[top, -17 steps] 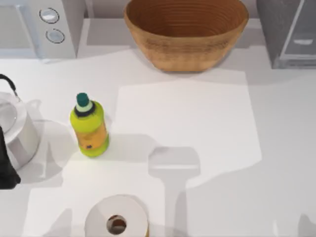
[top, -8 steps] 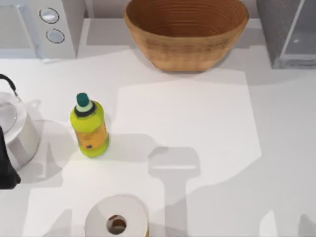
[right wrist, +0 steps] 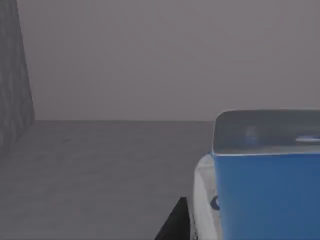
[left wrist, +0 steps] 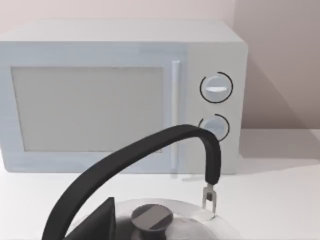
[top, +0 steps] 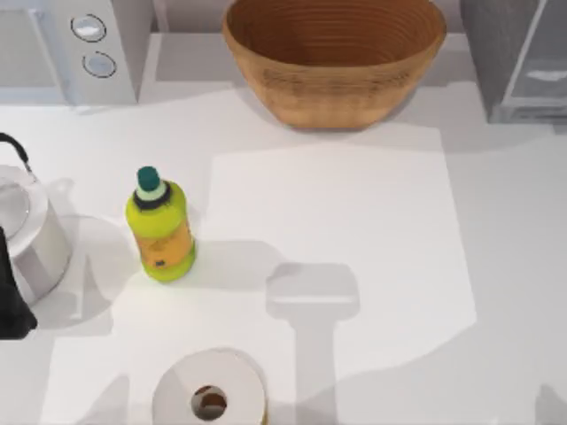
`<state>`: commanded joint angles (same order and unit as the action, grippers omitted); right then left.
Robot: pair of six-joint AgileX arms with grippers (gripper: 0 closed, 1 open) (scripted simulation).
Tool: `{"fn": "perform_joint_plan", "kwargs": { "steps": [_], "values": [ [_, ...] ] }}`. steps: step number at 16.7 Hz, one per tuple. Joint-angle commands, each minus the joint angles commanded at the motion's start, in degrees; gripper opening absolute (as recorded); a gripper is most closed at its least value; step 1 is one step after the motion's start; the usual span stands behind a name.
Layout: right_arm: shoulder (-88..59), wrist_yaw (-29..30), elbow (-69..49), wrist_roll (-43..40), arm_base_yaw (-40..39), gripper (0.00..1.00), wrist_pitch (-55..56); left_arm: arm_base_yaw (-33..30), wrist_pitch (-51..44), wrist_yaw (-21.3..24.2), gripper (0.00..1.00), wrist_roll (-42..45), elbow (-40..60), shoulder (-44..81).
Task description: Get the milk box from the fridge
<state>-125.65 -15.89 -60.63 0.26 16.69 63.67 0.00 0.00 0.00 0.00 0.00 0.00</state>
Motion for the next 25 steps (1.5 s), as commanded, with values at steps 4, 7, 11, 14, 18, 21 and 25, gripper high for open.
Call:
{"fn": "perform_joint_plan", "kwargs": {
  "steps": [4, 7, 11, 14, 18, 21, 25],
  "values": [
    [5.29, -1.21, 9.63, 0.13, 1.28, 0.00, 5.31, 0.00, 0.00, 0.00, 1.00, 0.00, 0.00, 0.00],
    [6.31, -1.42, 10.98, 0.08, 1.99, 0.00, 6.31, 0.00, 0.00, 0.00, 1.00, 0.00, 0.00, 0.00],
    [6.53, -1.30, 10.74, 0.29, 1.56, 0.00, 5.83, 0.00, 0.00, 0.00, 1.00, 0.00, 0.00, 0.00],
    [11.79, -0.46, 10.71, 1.24, 0.65, 0.00, 2.27, 0.00, 0.00, 0.00, 1.00, 0.00, 0.00, 0.00],
    [27.30, 2.86, 12.49, 3.18, -0.88, 0.00, -9.30, 0.00, 0.00, 0.00, 1.00, 0.00, 0.00, 0.00],
    [44.89, 6.50, 16.42, 4.04, -2.24, 0.00, -21.56, 0.00, 0.00, 0.00, 1.00, 0.00, 0.00, 0.00],
    [71.05, 10.90, 24.14, 3.25, -4.49, 0.00, -36.50, 0.00, 0.00, 0.00, 1.00, 0.00, 0.00, 0.00]
  ]
}}
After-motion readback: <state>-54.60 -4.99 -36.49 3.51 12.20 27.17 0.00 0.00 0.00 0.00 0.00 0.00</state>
